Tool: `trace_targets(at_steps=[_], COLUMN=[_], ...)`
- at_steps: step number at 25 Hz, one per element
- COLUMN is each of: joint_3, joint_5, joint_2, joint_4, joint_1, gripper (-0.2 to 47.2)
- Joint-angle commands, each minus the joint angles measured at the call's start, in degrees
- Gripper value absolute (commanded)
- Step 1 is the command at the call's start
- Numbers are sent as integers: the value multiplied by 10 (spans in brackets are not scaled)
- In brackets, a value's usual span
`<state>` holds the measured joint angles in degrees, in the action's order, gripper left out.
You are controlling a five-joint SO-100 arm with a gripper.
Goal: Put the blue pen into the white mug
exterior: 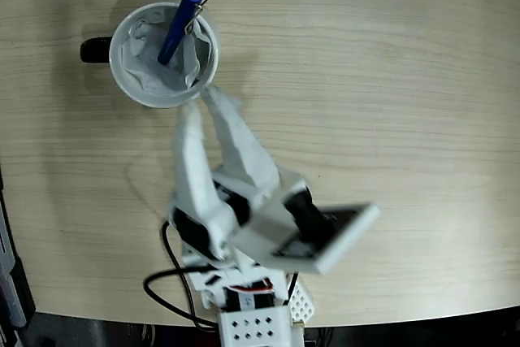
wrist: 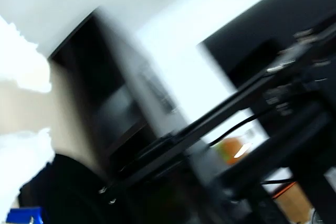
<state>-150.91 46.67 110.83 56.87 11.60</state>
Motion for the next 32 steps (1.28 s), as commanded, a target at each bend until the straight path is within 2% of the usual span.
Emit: trace_targets(at_steps=[1, 6, 10, 13, 18, 27, 32], joint_3=[-40, -91, -96, -119, -249, -251, -249], joint_5=[-71, -198, -262, -295, -334, -396, -398], joint_2=[102, 193, 262, 326, 507, 646, 713], joint_4=[9, -2, -177, -330, -470, -853, -939], joint_1=[-34, -104, -152, -169, -170, -156, -135], gripper=[0, 0, 0, 0, 0, 0, 0])
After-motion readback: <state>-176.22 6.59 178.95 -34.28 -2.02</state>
